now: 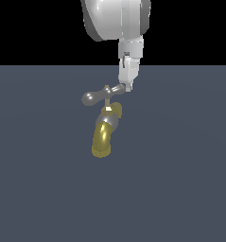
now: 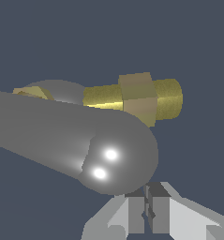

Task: Turn on the faucet by rotating a designated handle.

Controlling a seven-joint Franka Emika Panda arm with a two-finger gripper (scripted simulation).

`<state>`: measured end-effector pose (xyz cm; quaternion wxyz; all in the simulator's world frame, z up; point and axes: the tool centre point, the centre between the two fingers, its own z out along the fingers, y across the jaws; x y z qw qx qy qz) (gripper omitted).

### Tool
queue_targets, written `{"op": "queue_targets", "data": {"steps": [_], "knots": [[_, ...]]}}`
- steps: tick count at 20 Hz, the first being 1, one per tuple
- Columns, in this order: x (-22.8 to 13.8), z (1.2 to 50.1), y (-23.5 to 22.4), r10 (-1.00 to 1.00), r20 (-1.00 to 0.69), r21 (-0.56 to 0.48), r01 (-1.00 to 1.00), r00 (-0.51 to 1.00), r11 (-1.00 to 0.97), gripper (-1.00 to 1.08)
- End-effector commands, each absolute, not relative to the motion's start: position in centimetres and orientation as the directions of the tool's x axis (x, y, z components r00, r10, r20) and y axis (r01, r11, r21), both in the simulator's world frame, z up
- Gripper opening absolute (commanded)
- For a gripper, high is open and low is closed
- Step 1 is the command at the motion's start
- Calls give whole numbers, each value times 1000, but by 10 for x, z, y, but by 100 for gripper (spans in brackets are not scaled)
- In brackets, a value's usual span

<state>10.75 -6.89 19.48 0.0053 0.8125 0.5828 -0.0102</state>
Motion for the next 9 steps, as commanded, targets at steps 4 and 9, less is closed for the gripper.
{"op": "queue_targets", "data": {"steps": [4, 9], "knots": [[124, 196, -3, 963, -3, -1, 963, 270, -270, -100], [133, 196, 18, 965, 0, 0, 965, 264, -264, -100]]}}
